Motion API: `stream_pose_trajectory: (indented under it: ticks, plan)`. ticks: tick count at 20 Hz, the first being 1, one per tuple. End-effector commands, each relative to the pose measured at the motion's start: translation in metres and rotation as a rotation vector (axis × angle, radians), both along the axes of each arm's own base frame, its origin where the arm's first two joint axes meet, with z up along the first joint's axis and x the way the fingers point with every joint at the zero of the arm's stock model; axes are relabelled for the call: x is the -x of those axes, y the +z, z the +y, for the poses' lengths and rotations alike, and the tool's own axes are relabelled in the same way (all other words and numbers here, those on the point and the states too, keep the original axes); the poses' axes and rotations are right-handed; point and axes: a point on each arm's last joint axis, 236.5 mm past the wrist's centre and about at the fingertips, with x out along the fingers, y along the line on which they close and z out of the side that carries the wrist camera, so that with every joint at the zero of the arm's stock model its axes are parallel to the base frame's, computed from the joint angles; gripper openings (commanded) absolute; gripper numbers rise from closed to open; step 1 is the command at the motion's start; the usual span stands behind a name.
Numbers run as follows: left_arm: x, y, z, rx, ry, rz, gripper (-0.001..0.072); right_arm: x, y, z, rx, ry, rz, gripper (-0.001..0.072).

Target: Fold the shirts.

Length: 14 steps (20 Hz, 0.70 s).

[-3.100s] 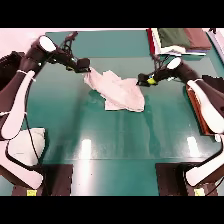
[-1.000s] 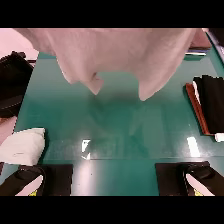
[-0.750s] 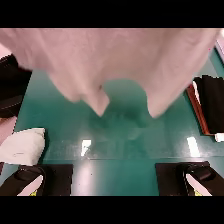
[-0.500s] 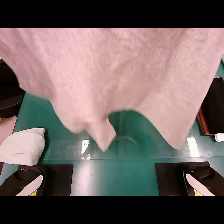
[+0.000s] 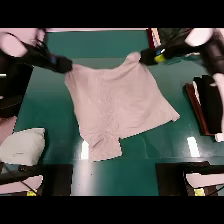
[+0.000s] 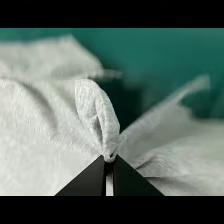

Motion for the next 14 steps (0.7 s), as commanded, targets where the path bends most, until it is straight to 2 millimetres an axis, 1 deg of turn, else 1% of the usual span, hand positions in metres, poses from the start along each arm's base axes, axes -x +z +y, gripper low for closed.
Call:
stream_pose_trajectory:
  ticks: [1, 2, 4, 5, 6, 7, 8, 10, 11, 12, 14]
  plan:
    - [-0.023, -0.091, 0.016, -0.055, 0.065, 0.134, 0.0024, -0.01, -0.078, 0.016, 0.025, 0.011, 0.158, 0.0014]
    - [-0.029, -0.09, 0.022, -0.048, 0.086, 0.117, 0.0024, -0.013, -0.081, 0.02, 0.023, 0.012, 0.151, 0.0014]
    - [-0.042, -0.081, 0.038, -0.021, 0.152, 0.081, 0.0025, -0.019, -0.076, 0.027, 0.01, 0.007, 0.111, 0.0016]
    - [-0.045, -0.078, 0.045, -0.004, 0.183, 0.078, 0.0027, -0.023, -0.073, 0.028, 0.0, 0.001, 0.097, 0.006]
    - [-0.046, -0.076, 0.051, 0.0, 0.197, 0.079, 0.0155, -0.024, -0.071, 0.03, -0.019, -0.003, 0.094, 0.0264]
    - [-0.046, -0.074, 0.055, 0.013, 0.216, 0.089, 0.0474, -0.026, -0.069, 0.028, -0.032, -0.013, 0.093, 0.0374]
    - [-0.043, -0.073, 0.058, 0.02, 0.228, 0.111, 0.0557, -0.027, -0.066, 0.026, -0.055, -0.021, 0.099, 0.0378]
    - [-0.031, -0.067, 0.071, 0.009, 0.231, 0.171, 0.0557, -0.022, -0.057, 0.013, -0.074, -0.029, 0.124, 0.0378]
    - [-0.019, -0.064, 0.079, 0.0, 0.233, 0.208, 0.0557, -0.015, -0.051, 0.007, -0.06, -0.007, 0.127, 0.0377]
    - [-0.007, -0.062, 0.085, -0.013, 0.224, 0.237, 0.0558, -0.005, -0.045, 0.0, -0.047, 0.02, 0.128, 0.0377]
    - [0.026, -0.07, 0.092, -0.038, 0.212, 0.294, 0.0557, 0.023, -0.034, -0.001, -0.061, 0.076, 0.136, 0.0377]
